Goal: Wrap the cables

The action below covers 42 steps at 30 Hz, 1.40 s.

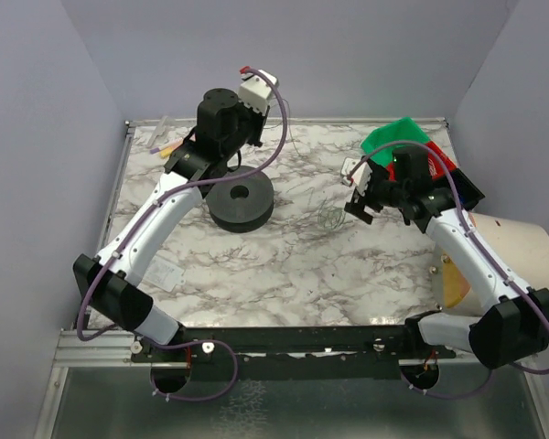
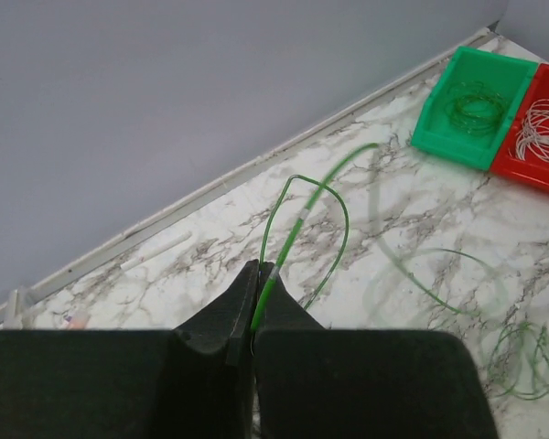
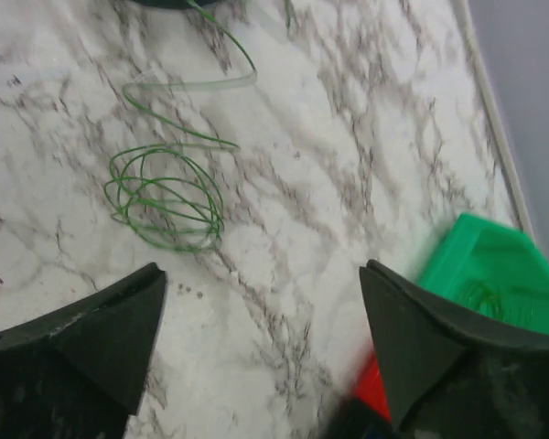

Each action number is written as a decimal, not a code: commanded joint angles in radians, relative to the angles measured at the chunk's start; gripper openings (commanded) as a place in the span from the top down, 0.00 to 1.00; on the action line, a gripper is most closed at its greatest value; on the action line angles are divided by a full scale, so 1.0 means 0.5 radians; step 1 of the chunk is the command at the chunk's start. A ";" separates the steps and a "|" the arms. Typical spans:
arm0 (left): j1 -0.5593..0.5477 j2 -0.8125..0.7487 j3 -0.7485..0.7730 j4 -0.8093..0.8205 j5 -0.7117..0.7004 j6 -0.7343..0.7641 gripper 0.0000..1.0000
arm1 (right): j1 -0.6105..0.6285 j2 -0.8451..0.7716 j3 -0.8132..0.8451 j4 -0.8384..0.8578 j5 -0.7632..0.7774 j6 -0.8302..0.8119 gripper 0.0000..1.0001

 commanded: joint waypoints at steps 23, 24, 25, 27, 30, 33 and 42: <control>-0.110 -0.137 0.069 0.090 -1.098 0.201 1.00 | 0.034 0.510 0.089 -0.023 0.349 0.444 0.03; -0.108 -0.139 0.057 0.117 -1.194 0.224 1.00 | 0.034 0.536 0.091 -0.048 0.373 0.469 0.04; -0.105 -0.142 0.045 0.142 -1.270 0.245 1.00 | 0.034 0.558 0.093 -0.083 0.398 0.504 0.05; -0.087 -0.147 0.038 0.159 -1.369 0.265 1.00 | 0.034 0.564 0.092 -0.200 0.358 0.469 0.09; -0.066 -0.164 0.010 0.201 -1.511 0.299 1.00 | 0.034 0.403 -0.138 -0.125 0.275 0.367 0.10; -0.016 -0.138 0.018 0.250 -1.708 0.356 1.00 | 0.034 0.282 -0.243 -0.023 0.341 0.400 0.09; 0.424 -0.076 0.106 0.192 -1.856 0.304 1.00 | 0.035 0.487 -0.087 -0.126 0.537 0.789 0.12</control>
